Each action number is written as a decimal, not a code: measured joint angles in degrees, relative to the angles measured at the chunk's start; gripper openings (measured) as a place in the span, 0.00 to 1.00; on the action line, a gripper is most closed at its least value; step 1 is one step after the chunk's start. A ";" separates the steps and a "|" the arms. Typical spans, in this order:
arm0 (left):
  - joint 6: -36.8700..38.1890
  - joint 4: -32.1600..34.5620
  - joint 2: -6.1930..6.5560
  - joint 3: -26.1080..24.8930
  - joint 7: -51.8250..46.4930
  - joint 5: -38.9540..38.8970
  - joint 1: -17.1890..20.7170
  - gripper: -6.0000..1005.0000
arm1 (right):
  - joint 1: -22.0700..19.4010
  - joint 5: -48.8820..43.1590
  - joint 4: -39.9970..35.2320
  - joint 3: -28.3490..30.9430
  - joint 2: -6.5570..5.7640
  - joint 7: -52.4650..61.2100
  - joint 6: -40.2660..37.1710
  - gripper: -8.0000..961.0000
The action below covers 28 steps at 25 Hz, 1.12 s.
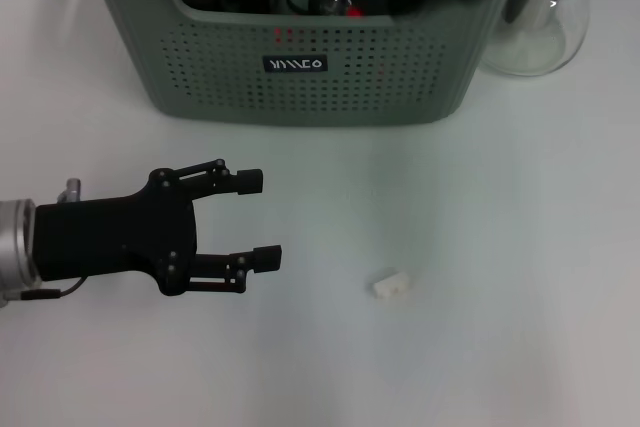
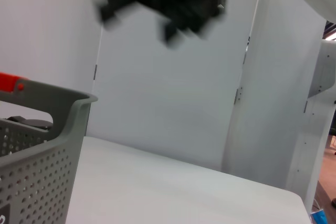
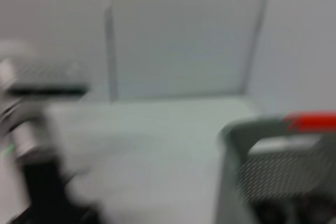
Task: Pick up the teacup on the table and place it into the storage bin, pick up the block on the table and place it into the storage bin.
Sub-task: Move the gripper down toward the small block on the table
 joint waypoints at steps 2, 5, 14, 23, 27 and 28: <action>0.00 0.04 0.14 0.07 0.01 0.01 0.06 0.87 | -0.94 -0.05 0.61 0.40 -0.16 -0.81 -3.92 0.79; -0.01 0.07 0.21 0.24 0.07 0.07 0.02 0.87 | -1.94 -2.56 2.73 -1.27 0.15 -2.12 -7.08 0.79; -0.33 0.03 0.39 0.29 0.14 0.11 -0.32 0.87 | 2.02 -14.92 16.35 -16.80 1.33 -3.36 -7.15 0.78; -0.63 -0.20 0.16 0.05 0.14 0.11 -0.07 0.87 | 6.48 -17.20 26.14 -30.29 1.59 -2.83 1.37 0.77; -0.63 -0.31 0.03 0.00 0.14 0.04 0.00 0.87 | 6.76 -17.22 26.46 -35.55 1.67 -2.78 4.89 0.75; -0.63 -0.34 0.02 0.00 0.14 0.02 0.01 0.87 | 6.95 -17.23 26.79 -36.61 1.71 -2.76 5.75 0.74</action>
